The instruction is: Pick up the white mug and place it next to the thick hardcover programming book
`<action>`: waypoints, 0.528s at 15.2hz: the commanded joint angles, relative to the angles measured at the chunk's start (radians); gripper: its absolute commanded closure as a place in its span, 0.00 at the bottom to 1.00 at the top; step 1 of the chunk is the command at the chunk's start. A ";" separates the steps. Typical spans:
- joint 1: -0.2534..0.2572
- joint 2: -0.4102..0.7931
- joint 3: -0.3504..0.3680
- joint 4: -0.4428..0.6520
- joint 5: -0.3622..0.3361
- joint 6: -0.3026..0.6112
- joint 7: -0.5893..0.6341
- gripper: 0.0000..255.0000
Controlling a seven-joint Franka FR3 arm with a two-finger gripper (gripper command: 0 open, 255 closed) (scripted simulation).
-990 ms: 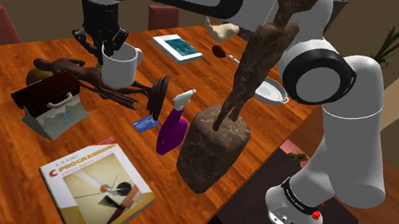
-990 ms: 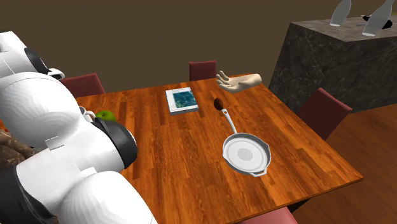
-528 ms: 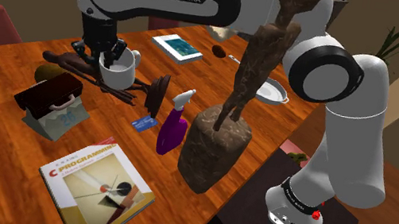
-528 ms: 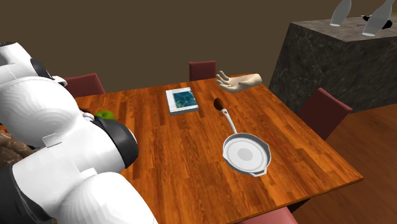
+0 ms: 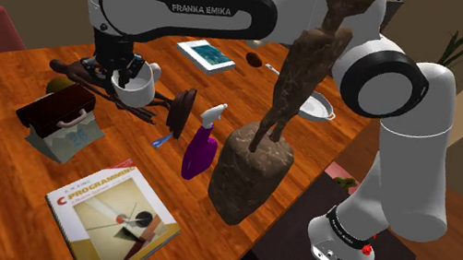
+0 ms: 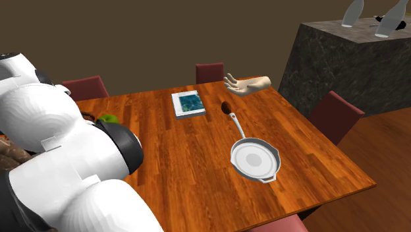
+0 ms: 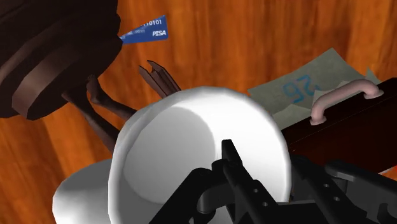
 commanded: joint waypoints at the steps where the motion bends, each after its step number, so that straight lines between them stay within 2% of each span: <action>1: -0.011 0.030 -0.011 -0.033 -0.005 0.012 0.000 1.00; 6: -0.012 0.044 -0.013 -0.088 -0.007 0.081 0.004 1.00; 8: -0.011 0.044 -0.014 -0.088 -0.006 0.081 0.003 1.00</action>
